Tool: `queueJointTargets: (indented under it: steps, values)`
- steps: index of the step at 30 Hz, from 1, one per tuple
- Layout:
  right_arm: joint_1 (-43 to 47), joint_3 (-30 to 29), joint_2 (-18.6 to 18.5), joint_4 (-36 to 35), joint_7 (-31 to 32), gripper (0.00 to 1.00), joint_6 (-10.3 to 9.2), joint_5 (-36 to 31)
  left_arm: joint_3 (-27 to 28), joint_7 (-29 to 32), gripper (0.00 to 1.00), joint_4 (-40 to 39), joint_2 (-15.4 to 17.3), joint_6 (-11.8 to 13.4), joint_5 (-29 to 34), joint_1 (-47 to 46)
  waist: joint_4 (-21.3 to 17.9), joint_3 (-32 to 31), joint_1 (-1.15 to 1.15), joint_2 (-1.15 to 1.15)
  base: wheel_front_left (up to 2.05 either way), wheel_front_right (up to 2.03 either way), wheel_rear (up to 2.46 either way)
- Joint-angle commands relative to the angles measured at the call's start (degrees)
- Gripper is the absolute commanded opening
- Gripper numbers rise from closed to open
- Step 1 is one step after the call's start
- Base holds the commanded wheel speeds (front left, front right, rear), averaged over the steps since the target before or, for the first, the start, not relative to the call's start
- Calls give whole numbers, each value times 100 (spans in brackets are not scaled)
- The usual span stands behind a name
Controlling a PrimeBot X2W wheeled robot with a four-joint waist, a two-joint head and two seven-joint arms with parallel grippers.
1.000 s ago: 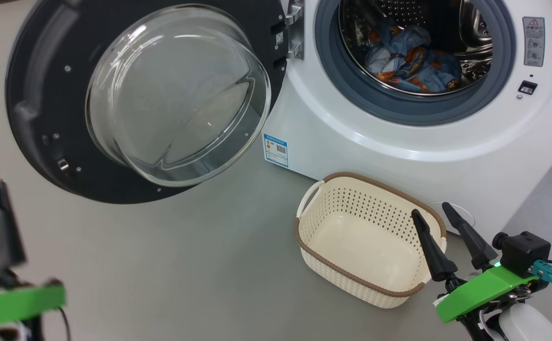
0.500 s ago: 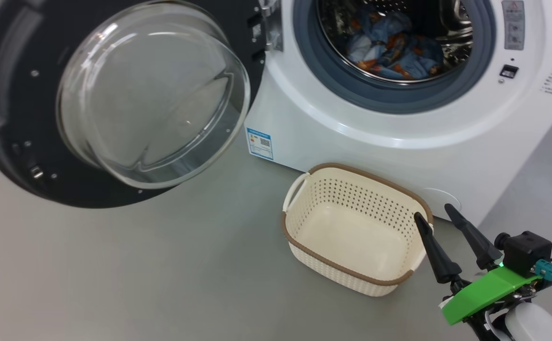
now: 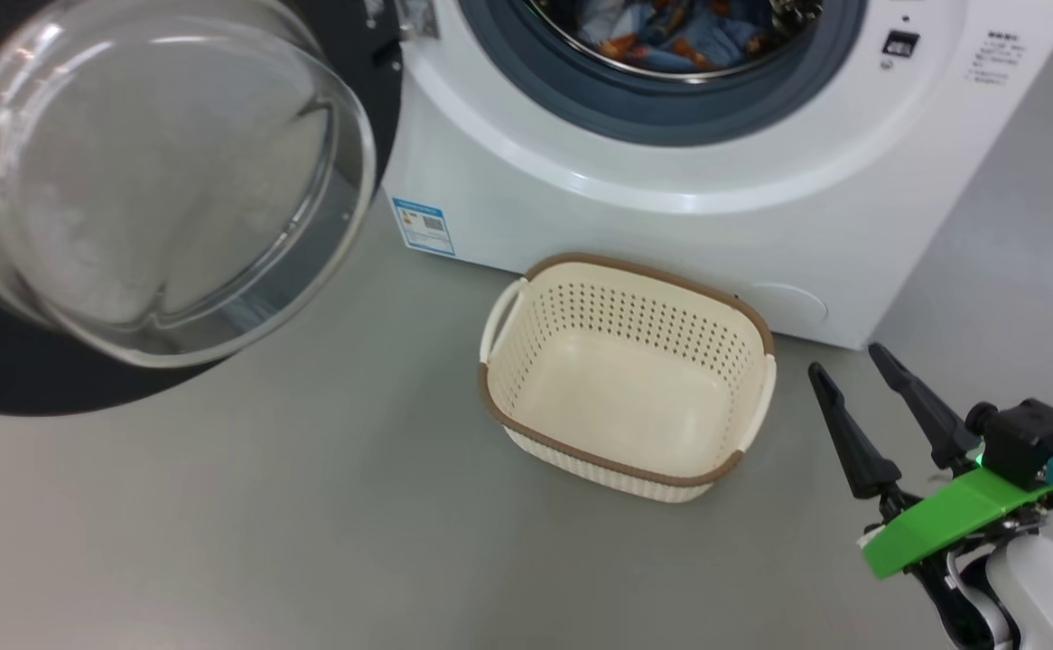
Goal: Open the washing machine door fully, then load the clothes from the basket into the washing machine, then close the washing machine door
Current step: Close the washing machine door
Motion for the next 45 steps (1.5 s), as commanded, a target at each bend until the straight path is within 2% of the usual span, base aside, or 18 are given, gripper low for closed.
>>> queueJointTargets:
  steps: [1,7,13,26,29,35,45]
  values:
    - [-196,119,-128,-166,-47,100,42,15,140,61,0,58,465,-29,-88,-175,-245,248,-1,0,0,0,0]
    - [-307,126,-180,-187,-47,100,42,-14,288,187,0,824,747,-29,-302,-507,-425,461,-1,0,0,0,0]
    - [-415,117,-238,-212,-47,100,42,-46,497,355,0,1376,889,-29,-615,-932,-571,716,-1,0,0,0,0]
    - [-512,65,-254,-224,-47,100,42,-93,306,1061,0,2098,1189,45,-614,-1297,-748,965,-1,0,0,0,0]
    - [-517,83,-230,-191,-47,100,42,-96,37,1629,0,2245,1231,95,-461,-1263,-753,929,-1,0,0,0,0]
    - [-443,37,-246,-133,-47,100,42,-73,-492,2950,0,2204,1310,29,-212,-1086,-658,784,-1,0,0,0,0]
    - [-317,87,-120,-63,-47,100,42,-6,-1035,4807,0,1390,1133,-27,-250,-421,-441,375,-1,0,0,0,0]
